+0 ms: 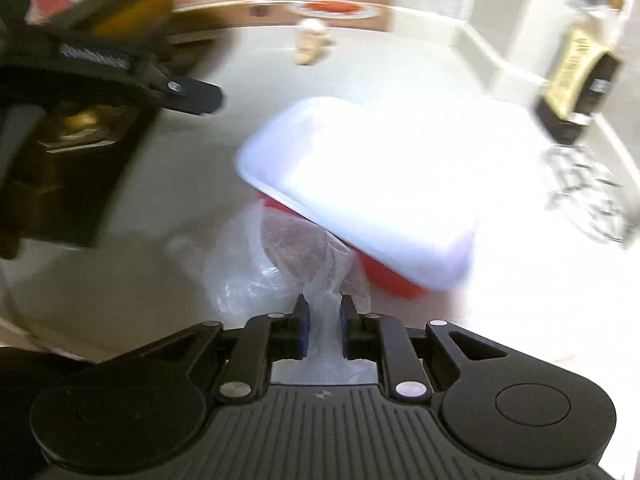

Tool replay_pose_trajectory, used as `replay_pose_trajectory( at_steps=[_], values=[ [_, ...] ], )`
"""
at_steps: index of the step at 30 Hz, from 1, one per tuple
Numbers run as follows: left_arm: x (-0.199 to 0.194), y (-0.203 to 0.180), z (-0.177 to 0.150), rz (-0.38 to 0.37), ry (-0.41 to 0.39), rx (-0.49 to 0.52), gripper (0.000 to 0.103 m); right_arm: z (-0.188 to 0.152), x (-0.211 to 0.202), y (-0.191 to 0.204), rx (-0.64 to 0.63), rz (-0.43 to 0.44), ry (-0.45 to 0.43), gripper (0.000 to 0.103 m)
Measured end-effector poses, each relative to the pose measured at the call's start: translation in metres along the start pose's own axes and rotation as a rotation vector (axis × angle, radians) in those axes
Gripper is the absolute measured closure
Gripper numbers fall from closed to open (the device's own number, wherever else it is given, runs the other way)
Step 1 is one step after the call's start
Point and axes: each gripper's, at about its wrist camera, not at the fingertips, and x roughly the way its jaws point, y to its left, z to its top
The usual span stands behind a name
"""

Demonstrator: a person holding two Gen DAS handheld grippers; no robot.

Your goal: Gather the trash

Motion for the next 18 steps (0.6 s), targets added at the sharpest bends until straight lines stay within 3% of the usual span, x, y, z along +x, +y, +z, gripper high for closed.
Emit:
replay_pose_trajectory(
  at_steps=[3, 5, 8, 12, 16, 18],
  values=[
    [0.014, -0.012, 0.000, 0.020, 0.009, 0.030, 0.089, -0.011, 0.003, -0.012, 0.048, -0.052, -0.020, 0.077],
    [0.022, -0.019, -0.001, 0.032, 0.020, 0.053, 0.089, -0.014, 0.004, -0.018, 0.094, -0.056, -0.027, 0.063],
    [0.032, -0.025, -0.001, 0.031, 0.039, 0.076, 0.089, -0.021, 0.007, -0.026, 0.159, -0.047, -0.035, 0.052],
    [0.045, -0.025, -0.002, 0.052, 0.062, 0.087, 0.088, -0.032, 0.016, -0.016, 0.215, -0.032, -0.026, 0.047],
    [0.056, -0.015, -0.002, 0.064, 0.082, 0.067, 0.076, -0.041, 0.021, -0.009, 0.238, -0.039, -0.027, 0.038],
    [0.054, -0.011, -0.002, 0.052, 0.085, 0.064, 0.077, -0.043, 0.022, -0.006, 0.235, -0.048, -0.036, 0.036]
  ],
)
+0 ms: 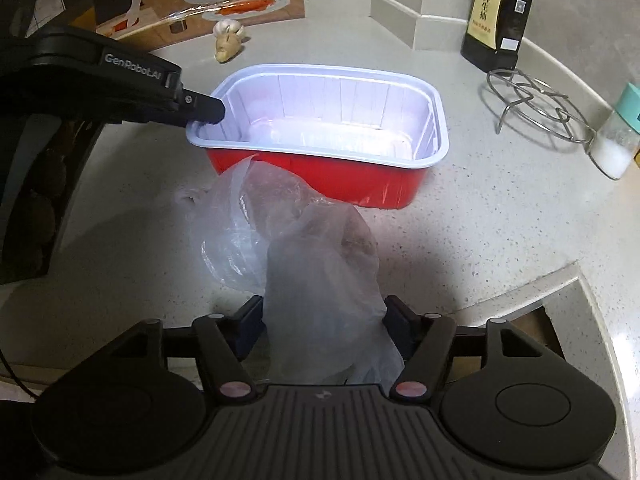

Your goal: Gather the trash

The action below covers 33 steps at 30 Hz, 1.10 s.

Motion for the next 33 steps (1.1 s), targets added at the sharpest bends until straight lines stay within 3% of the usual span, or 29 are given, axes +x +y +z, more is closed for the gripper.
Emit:
replay_pose_trajectory(
  at_steps=[8, 13, 16, 22, 27, 29, 33],
  values=[
    [-0.035, 0.020, -0.015, 0.108, -0.005, 0.020, 0.080, -0.005, 0.002, 0.002, -0.024, 0.007, -0.022, 0.020],
    [-0.043, 0.040, -0.025, 0.082, -0.020, -0.068, 0.075, -0.009, 0.002, 0.001, -0.016, 0.018, -0.044, 0.012],
    [-0.032, 0.043, -0.024, 0.066, -0.014, -0.093, 0.076, -0.008, 0.006, 0.000, 0.000, 0.044, -0.026, 0.000],
    [-0.023, 0.045, -0.023, 0.047, -0.017, -0.124, 0.082, 0.001, 0.011, 0.011, 0.039, -0.027, 0.023, 0.000],
    [-0.040, 0.057, -0.034, 0.093, -0.050, -0.176, 0.087, 0.001, 0.010, 0.020, -0.047, 0.029, 0.038, 0.001],
    [-0.050, 0.065, -0.038, 0.119, -0.070, -0.209, 0.088, 0.000, 0.007, 0.020, -0.040, 0.037, 0.034, 0.008],
    [-0.060, 0.077, -0.042, 0.133, -0.080, -0.257, 0.088, 0.001, -0.007, 0.022, -0.043, 0.029, -0.030, 0.008]
  ],
)
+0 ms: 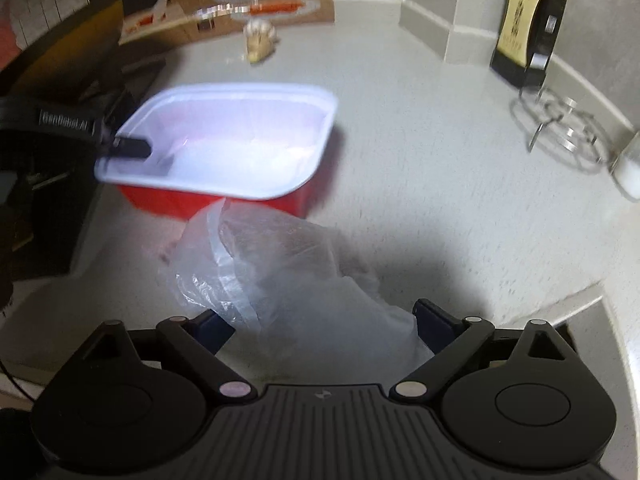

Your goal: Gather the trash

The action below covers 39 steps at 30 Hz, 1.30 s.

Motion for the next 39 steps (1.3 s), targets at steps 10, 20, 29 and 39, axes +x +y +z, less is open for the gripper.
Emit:
replay_pose_trajectory(
  at_steps=[10, 20, 29, 39],
  values=[
    [-0.003, 0.002, -0.006, -0.020, 0.013, -0.026, 0.087, 0.011, -0.010, -0.012, -0.030, -0.246, -0.090, 0.015],
    [-0.004, -0.002, -0.010, -0.040, -0.002, -0.024, 0.089, 0.016, -0.049, -0.039, 0.166, -0.111, -0.194, 0.015],
    [-0.007, -0.002, -0.011, -0.009, -0.011, -0.003, 0.091, 0.014, -0.049, -0.028, 0.117, -0.197, -0.223, 0.015],
    [-0.013, -0.002, -0.011, -0.019, -0.022, 0.018, 0.092, 0.020, -0.052, -0.046, 0.219, -0.180, -0.235, 0.015]
  ],
)
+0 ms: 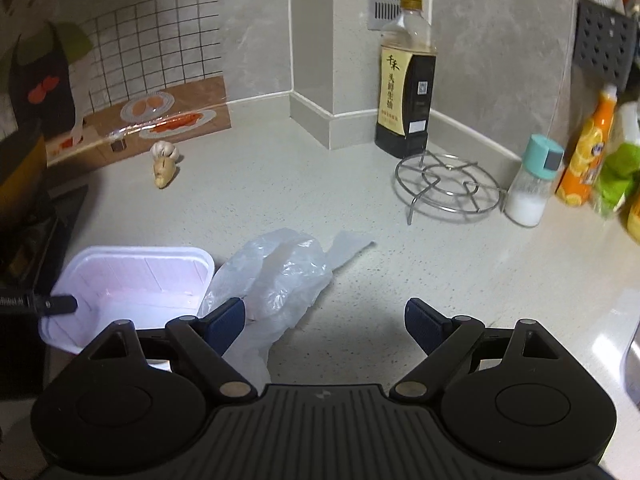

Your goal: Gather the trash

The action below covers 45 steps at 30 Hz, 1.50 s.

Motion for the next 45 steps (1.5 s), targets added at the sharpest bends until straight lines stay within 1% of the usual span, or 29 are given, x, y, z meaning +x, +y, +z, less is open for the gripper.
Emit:
replay_pose_trajectory(
  at_steps=[3, 6, 8, 9, 12, 13, 15, 17, 18, 20, 21, 23, 25, 28, 30, 34, 37, 39, 41, 43, 45],
  values=[
    [-0.004, -0.001, -0.001, 0.000, -0.007, 0.007, 0.092, 0.005, 0.001, 0.000, 0.006, -0.026, -0.019, 0.015],
    [-0.005, -0.003, -0.002, 0.000, 0.002, 0.021, 0.092, 0.011, -0.010, -0.002, 0.033, -0.048, -0.096, 0.015],
    [-0.004, -0.005, -0.003, 0.001, 0.010, 0.033, 0.092, 0.016, -0.014, -0.005, 0.055, -0.022, -0.115, 0.015],
    [-0.003, -0.006, -0.004, -0.001, 0.013, 0.036, 0.091, 0.017, -0.014, -0.006, 0.061, -0.003, -0.106, 0.015],
    [-0.002, -0.008, -0.003, -0.005, 0.018, 0.047, 0.091, 0.017, -0.004, -0.002, 0.077, 0.070, -0.043, 0.015],
    [-0.002, -0.008, -0.003, -0.003, 0.019, 0.050, 0.091, 0.015, 0.001, 0.002, 0.073, 0.080, -0.025, 0.015],
    [-0.002, -0.010, -0.003, 0.001, 0.023, 0.063, 0.091, 0.011, 0.012, 0.009, 0.062, 0.062, -0.010, 0.015],
    [-0.001, -0.011, -0.004, 0.006, 0.025, 0.073, 0.091, 0.008, 0.025, 0.011, 0.089, 0.034, 0.028, 0.015],
    [-0.001, -0.011, -0.003, 0.009, 0.030, 0.078, 0.091, 0.007, 0.030, 0.008, 0.115, 0.035, 0.048, 0.016],
    [0.001, -0.013, -0.003, 0.015, 0.038, 0.090, 0.090, 0.002, 0.033, 0.005, 0.142, 0.037, 0.067, 0.022],
    [0.002, -0.013, -0.003, 0.018, 0.041, 0.094, 0.090, -0.001, 0.033, 0.003, 0.141, 0.039, 0.073, 0.022],
    [0.002, -0.014, -0.004, 0.020, 0.042, 0.097, 0.090, -0.007, 0.028, 0.001, 0.123, 0.092, 0.071, 0.022],
    [0.003, -0.014, -0.004, 0.020, 0.045, 0.097, 0.089, -0.012, 0.023, 0.002, 0.072, 0.149, 0.084, 0.022],
    [0.005, -0.014, -0.004, 0.020, 0.049, 0.093, 0.089, -0.019, 0.016, 0.011, -0.046, 0.177, 0.089, 0.022],
    [0.005, -0.014, -0.004, 0.017, 0.050, 0.091, 0.089, -0.023, 0.018, 0.019, -0.109, 0.156, 0.099, 0.022],
    [0.009, -0.015, -0.004, 0.013, 0.052, 0.090, 0.089, -0.032, 0.033, 0.035, -0.176, 0.098, 0.133, 0.022],
    [0.015, -0.017, -0.006, 0.019, 0.056, 0.111, 0.086, -0.033, 0.043, 0.046, -0.227, 0.049, 0.113, 0.022],
    [0.021, -0.017, -0.006, 0.030, 0.075, 0.110, 0.086, -0.034, 0.047, 0.050, -0.256, 0.027, 0.103, 0.022],
    [0.022, -0.016, -0.007, 0.025, 0.074, 0.105, 0.086, -0.032, 0.051, 0.051, -0.252, 0.036, 0.115, 0.022],
    [0.019, -0.013, -0.008, 0.008, 0.073, 0.087, 0.086, -0.029, 0.053, 0.047, -0.207, 0.057, 0.126, 0.023],
    [0.016, -0.007, -0.011, -0.018, 0.063, 0.053, 0.087, -0.025, 0.055, 0.042, -0.156, 0.069, 0.132, 0.031]
  ],
)
